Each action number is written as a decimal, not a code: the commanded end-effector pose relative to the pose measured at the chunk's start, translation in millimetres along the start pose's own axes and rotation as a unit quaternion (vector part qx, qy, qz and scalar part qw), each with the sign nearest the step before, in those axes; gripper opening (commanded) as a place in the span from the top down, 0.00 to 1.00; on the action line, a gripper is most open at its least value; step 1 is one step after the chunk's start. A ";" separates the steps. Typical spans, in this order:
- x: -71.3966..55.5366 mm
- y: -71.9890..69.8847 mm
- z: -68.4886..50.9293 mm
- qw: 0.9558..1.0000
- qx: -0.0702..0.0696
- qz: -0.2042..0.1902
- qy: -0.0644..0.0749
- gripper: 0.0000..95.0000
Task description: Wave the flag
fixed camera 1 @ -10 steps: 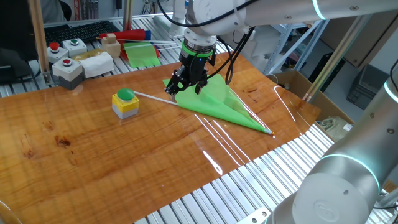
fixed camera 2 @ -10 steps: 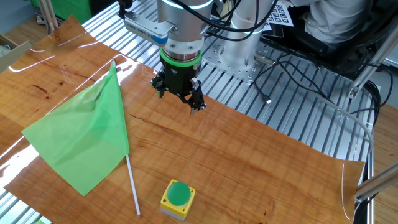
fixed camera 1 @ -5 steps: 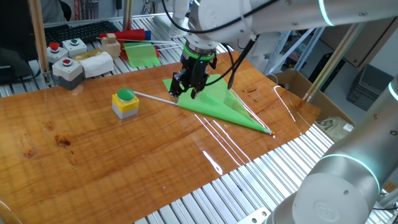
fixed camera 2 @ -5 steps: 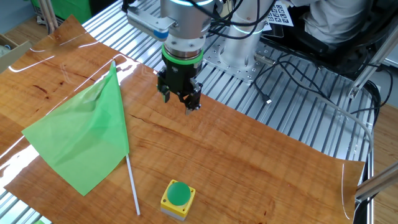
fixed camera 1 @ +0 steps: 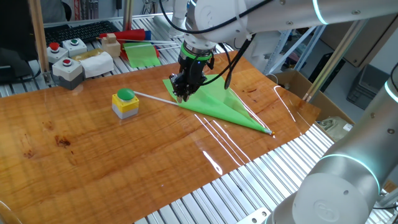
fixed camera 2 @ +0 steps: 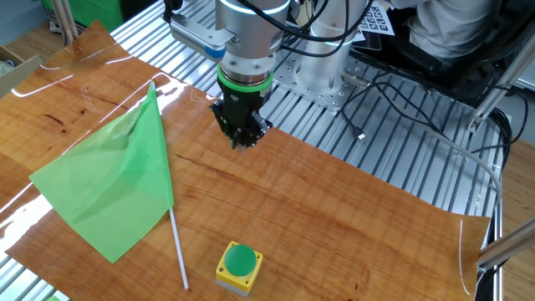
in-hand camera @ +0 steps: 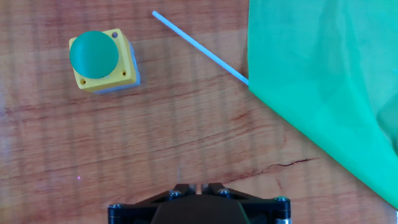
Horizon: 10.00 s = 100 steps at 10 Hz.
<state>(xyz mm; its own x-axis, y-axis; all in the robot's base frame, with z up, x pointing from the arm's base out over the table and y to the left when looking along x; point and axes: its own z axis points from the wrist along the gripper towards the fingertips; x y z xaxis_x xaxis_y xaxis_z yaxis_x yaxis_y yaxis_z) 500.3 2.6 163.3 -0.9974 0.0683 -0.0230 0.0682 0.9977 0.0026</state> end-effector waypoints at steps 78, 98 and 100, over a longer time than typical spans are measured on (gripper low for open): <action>-171.0 -5.9 105.0 0.695 -0.044 0.718 0.016 0.60; -182.2 -7.5 152.9 0.653 -0.047 0.755 0.012 0.80; -182.2 -7.5 153.6 0.653 -0.047 0.756 0.012 0.80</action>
<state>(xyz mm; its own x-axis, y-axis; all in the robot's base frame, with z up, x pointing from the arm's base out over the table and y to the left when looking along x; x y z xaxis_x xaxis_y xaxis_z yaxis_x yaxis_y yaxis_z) 685.3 -17.2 14.0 0.2072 0.9738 0.0938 0.9748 -0.2136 0.0643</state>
